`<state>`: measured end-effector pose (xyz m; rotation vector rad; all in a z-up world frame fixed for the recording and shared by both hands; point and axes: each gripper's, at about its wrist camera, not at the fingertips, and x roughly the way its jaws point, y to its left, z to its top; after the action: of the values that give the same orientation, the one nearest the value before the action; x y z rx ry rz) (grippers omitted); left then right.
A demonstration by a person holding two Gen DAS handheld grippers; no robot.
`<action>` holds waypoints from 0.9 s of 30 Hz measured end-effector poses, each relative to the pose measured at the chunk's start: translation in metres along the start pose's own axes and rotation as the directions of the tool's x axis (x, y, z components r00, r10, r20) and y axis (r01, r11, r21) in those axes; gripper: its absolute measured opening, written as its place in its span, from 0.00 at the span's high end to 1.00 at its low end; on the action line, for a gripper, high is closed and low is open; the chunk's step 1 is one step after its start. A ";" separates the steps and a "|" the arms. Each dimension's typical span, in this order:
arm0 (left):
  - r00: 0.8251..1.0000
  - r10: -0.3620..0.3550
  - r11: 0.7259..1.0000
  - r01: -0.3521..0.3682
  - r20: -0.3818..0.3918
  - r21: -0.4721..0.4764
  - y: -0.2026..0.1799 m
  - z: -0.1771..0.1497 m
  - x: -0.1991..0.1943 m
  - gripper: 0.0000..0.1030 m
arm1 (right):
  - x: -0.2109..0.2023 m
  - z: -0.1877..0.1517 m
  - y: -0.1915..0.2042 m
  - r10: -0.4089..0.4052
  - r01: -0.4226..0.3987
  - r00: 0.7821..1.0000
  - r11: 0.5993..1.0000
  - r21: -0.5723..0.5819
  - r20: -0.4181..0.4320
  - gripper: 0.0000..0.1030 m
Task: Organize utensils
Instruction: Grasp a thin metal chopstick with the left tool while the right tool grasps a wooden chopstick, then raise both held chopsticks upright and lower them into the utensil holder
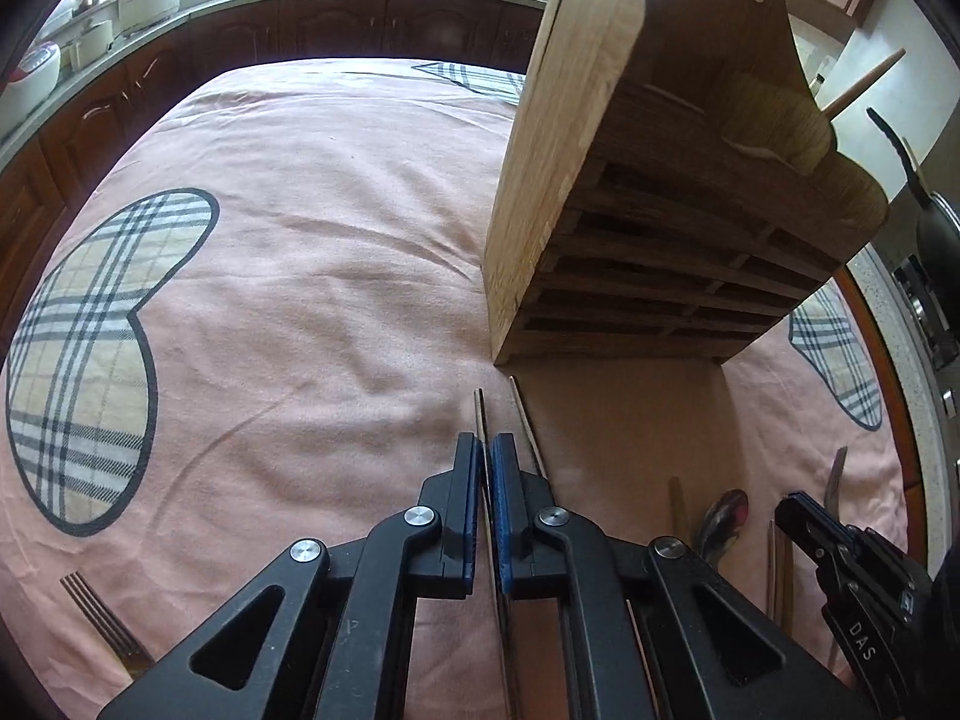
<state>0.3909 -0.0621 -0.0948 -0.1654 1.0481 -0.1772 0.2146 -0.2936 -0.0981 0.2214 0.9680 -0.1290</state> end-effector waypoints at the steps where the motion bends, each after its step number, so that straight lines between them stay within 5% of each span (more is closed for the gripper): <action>1: 1.000 -0.007 1.000 0.007 0.008 -0.005 0.002 -0.002 -0.005 0.97 | -0.003 0.000 0.000 0.002 -0.002 1.000 1.000 0.001 0.006 0.95; 27: 0.964 -0.163 0.987 0.159 0.212 0.035 0.010 -0.071 -0.202 0.97 | -0.120 0.011 0.019 0.107 -0.106 0.967 0.994 -0.018 0.231 0.96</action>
<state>0.2308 -0.0111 0.0385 -0.2484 0.8178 -0.3090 0.1604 -0.2766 0.0094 0.2471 0.7224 -0.0515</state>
